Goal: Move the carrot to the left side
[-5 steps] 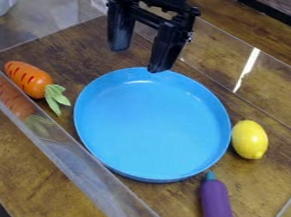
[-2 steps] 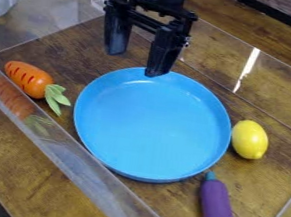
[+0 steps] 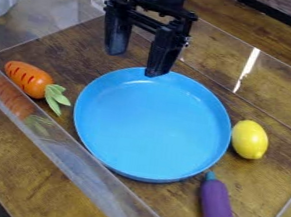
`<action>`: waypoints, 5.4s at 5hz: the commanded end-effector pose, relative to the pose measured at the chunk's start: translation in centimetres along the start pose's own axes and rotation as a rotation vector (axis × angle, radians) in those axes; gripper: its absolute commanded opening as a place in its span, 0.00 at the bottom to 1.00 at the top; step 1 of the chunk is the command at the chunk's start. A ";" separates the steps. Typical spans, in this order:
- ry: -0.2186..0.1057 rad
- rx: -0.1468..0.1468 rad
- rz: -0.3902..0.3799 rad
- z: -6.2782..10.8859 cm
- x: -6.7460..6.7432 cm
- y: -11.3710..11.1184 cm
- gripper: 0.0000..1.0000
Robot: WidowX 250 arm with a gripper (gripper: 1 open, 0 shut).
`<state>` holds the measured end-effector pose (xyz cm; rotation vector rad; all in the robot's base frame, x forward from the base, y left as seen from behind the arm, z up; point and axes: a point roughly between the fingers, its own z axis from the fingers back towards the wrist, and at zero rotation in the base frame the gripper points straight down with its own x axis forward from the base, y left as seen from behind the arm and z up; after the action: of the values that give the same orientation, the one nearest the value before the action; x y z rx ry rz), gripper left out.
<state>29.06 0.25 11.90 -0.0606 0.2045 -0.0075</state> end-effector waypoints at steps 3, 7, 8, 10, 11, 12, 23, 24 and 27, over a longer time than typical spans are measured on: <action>-0.041 0.004 0.015 0.8 0.6 0.5 1.00; -0.045 -0.009 0.042 0.8 1.0 1.1 1.00; -0.043 -0.006 0.036 0.7 1.2 1.1 1.00; -0.044 -0.010 0.025 0.5 1.5 1.2 1.00; -0.044 -0.013 0.023 0.5 1.5 1.2 1.00; -0.041 -0.020 0.031 0.5 1.5 1.2 1.00; -0.018 -0.050 0.044 -1.2 1.8 2.1 1.00; -0.008 -0.054 0.051 -1.7 1.8 2.3 1.00; 0.002 -0.076 0.100 -2.8 1.4 3.9 1.00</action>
<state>29.58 3.38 7.58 -0.1273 0.2502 0.0842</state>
